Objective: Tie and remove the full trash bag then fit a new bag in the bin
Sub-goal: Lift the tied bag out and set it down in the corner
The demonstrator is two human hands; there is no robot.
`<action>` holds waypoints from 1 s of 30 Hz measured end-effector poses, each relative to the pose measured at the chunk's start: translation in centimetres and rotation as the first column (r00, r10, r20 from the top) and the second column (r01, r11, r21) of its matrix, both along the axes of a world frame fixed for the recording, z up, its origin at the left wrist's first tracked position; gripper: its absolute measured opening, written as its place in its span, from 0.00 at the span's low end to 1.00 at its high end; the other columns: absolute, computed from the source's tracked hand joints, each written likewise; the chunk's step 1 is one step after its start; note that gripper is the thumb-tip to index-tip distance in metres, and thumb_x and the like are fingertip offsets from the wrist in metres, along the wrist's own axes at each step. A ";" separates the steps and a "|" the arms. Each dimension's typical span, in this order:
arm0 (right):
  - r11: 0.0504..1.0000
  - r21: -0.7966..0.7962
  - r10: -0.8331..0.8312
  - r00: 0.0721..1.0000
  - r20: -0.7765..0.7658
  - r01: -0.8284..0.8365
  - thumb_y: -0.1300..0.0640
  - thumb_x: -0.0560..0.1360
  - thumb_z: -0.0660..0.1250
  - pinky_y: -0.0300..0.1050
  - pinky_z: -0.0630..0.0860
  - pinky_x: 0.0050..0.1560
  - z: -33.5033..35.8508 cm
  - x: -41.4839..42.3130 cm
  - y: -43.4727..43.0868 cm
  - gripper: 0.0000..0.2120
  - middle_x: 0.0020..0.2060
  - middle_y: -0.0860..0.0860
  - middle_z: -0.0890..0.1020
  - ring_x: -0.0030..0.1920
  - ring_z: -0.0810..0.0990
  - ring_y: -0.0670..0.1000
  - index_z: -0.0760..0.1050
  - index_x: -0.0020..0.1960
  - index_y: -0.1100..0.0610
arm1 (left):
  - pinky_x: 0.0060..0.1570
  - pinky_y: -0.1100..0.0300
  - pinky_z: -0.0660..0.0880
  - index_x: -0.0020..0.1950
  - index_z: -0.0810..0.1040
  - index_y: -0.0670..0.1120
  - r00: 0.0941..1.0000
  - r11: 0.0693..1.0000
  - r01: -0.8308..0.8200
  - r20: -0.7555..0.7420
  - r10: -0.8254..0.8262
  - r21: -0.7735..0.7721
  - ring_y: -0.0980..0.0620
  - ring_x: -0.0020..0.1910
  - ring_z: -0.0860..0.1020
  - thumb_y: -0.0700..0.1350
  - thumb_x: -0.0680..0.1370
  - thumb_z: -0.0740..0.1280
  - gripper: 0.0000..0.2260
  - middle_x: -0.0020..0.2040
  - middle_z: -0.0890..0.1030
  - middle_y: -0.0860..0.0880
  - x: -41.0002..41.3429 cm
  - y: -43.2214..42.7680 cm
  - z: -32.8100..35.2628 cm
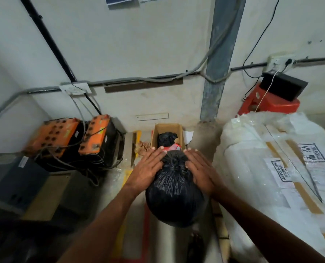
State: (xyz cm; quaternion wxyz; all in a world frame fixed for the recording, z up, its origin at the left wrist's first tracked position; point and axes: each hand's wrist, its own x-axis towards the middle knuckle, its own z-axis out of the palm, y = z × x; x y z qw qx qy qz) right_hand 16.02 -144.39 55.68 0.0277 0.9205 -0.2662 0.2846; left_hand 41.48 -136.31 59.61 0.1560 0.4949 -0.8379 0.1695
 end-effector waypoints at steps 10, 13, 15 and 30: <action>0.990 0.126 -0.048 0.995 -0.090 0.059 0.59 0.81 0.58 0.51 0.46 0.82 -3.8 5.9 -15.3 0.12 0.73 0.63 0.72 0.77 0.64 0.59 0.79 0.55 0.61 | 0.82 0.45 0.48 0.52 0.83 0.41 0.986 0.986 -0.138 -0.080 0.146 0.095 0.42 0.79 0.63 0.36 0.79 0.65 0.08 0.76 0.71 0.42 4.9 -15.6 -3.5; 0.989 0.113 -0.088 0.991 -0.096 0.098 0.59 0.82 0.57 0.53 0.48 0.82 -4.9 8.0 -19.8 0.12 0.73 0.65 0.72 0.77 0.65 0.61 0.79 0.53 0.61 | 0.81 0.42 0.50 0.52 0.83 0.42 0.980 0.983 -0.146 -0.117 0.159 0.110 0.43 0.80 0.62 0.39 0.81 0.60 0.11 0.77 0.70 0.43 6.9 -20.7 -5.0; 0.986 0.129 -0.093 0.990 -0.105 0.107 0.60 0.82 0.58 0.55 0.51 0.82 -5.8 9.5 -23.0 0.11 0.73 0.65 0.72 0.77 0.65 0.61 0.78 0.51 0.61 | 0.80 0.40 0.53 0.50 0.82 0.42 0.973 0.982 -0.144 -0.162 0.162 0.119 0.43 0.80 0.62 0.39 0.80 0.59 0.11 0.77 0.70 0.43 8.4 -24.3 -6.2; 0.832 0.449 -0.255 0.943 -0.212 0.326 0.69 0.72 0.73 0.61 0.59 0.78 -10.2 22.2 -43.1 0.08 0.74 0.65 0.71 0.75 0.68 0.66 0.80 0.51 0.63 | 0.75 0.30 0.56 0.45 0.81 0.44 0.882 0.918 -0.257 -0.316 0.350 0.302 0.37 0.79 0.63 0.33 0.73 0.72 0.07 0.76 0.72 0.43 18.9 -46.5 -13.4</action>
